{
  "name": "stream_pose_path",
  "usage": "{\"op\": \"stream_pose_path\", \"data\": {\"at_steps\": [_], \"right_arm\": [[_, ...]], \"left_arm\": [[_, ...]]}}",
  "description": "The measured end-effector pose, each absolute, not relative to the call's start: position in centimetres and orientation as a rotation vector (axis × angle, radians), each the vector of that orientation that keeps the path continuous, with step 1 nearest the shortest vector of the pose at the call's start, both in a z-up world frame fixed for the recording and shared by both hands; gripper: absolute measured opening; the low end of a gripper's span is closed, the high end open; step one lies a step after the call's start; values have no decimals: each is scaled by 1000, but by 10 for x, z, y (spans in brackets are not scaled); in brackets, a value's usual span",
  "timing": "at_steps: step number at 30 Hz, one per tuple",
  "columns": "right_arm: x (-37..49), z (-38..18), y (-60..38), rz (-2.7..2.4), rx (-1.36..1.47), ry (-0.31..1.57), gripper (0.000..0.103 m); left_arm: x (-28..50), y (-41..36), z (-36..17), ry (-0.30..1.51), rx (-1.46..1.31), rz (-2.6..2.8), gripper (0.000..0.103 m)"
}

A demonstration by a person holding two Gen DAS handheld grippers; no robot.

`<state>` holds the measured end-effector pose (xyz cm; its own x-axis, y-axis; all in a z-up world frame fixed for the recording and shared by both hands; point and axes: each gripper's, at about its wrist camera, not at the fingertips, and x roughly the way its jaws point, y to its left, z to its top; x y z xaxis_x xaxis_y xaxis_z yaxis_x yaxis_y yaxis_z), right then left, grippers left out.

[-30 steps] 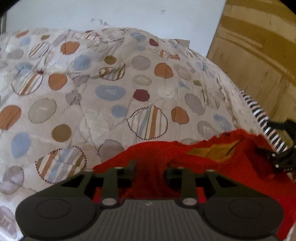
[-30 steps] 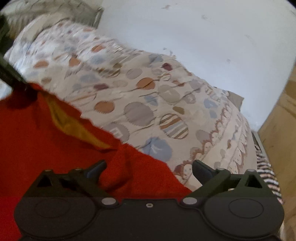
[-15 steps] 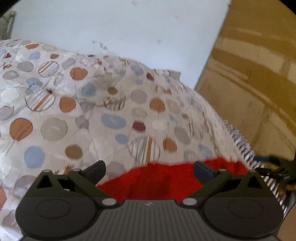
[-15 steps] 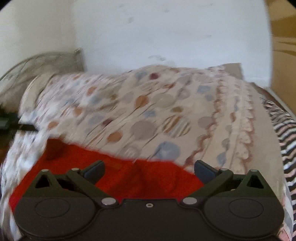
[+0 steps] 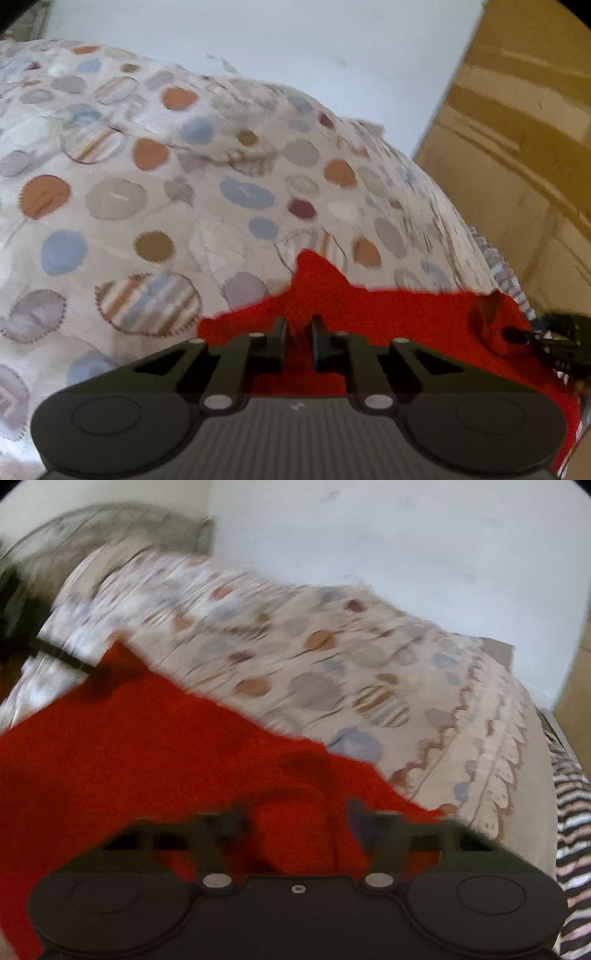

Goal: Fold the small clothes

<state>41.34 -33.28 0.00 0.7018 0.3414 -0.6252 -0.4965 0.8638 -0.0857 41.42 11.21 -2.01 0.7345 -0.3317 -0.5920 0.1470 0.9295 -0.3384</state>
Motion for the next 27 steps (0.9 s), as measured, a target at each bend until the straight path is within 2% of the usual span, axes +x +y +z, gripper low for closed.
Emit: {"op": "stream_pose_path", "data": {"at_steps": [4,11,14,16,17,18,20,21,22,23,24,27], "right_arm": [[430,1,-354,357,-129,608,8],[446,-30,-377,245,-58,689,8],[446,-31,-379,236,-45,693,14],[442,-28,-377,228,-64,683,23],[441,-25,-377,224,-71,679,28],[438,-23,-378,221,-71,677,38],[434,-17,-381,202,-63,668,66],[431,-15,-382,175,-61,663,93],[429,-12,-384,149,-60,655,101],[426,-10,-388,131,-57,641,100],[424,-8,-392,123,-50,642,100],[414,-3,-401,100,-13,643,102]], "left_arm": [[409,116,-20,665,-260,-191,9],[418,108,-36,715,-199,-130,9],[419,106,-36,725,-209,-113,10],[415,106,-33,718,-211,-113,12],[413,106,-31,719,-216,-115,18],[411,108,-29,722,-225,-117,21],[408,112,-25,729,-252,-124,31],[406,115,-23,732,-271,-127,40],[404,118,-20,737,-287,-122,48],[401,122,-17,740,-301,-108,69],[397,125,-14,732,-315,-89,82],[376,137,-4,684,-355,-57,93]]}}
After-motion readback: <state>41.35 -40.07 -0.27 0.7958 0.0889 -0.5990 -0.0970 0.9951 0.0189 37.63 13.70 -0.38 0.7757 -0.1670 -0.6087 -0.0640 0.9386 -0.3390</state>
